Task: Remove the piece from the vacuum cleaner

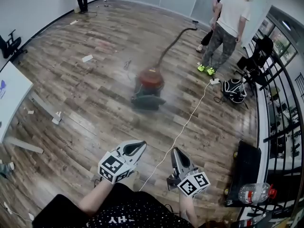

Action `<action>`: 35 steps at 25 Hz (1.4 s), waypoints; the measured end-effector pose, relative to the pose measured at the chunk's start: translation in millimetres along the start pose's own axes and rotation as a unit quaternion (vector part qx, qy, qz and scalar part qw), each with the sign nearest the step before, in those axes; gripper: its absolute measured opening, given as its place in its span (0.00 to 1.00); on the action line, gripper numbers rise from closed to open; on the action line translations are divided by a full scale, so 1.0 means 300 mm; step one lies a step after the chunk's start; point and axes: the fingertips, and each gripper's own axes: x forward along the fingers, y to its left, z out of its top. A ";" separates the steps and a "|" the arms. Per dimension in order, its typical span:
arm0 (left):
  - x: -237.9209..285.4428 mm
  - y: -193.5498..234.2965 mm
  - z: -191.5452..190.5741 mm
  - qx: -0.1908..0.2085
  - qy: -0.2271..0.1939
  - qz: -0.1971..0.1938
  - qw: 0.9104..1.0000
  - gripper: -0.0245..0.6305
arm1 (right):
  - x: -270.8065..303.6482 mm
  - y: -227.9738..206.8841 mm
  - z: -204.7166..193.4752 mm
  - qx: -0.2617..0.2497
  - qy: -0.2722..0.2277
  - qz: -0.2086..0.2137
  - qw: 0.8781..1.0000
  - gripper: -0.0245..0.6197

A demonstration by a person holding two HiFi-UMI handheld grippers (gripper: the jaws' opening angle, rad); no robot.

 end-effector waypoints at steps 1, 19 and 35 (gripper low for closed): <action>0.026 0.040 0.020 0.001 -0.001 -0.002 1.000 0.05 | 0.047 -0.017 0.022 -0.001 -0.004 0.000 1.000 0.05; 0.323 0.507 0.118 -0.011 0.001 -0.021 1.000 0.05 | 0.499 -0.242 0.105 -0.002 0.014 -0.016 1.000 0.05; 0.664 0.830 0.215 -0.028 0.003 0.021 0.999 0.05 | 0.929 -0.549 0.272 0.015 0.025 0.040 0.999 0.05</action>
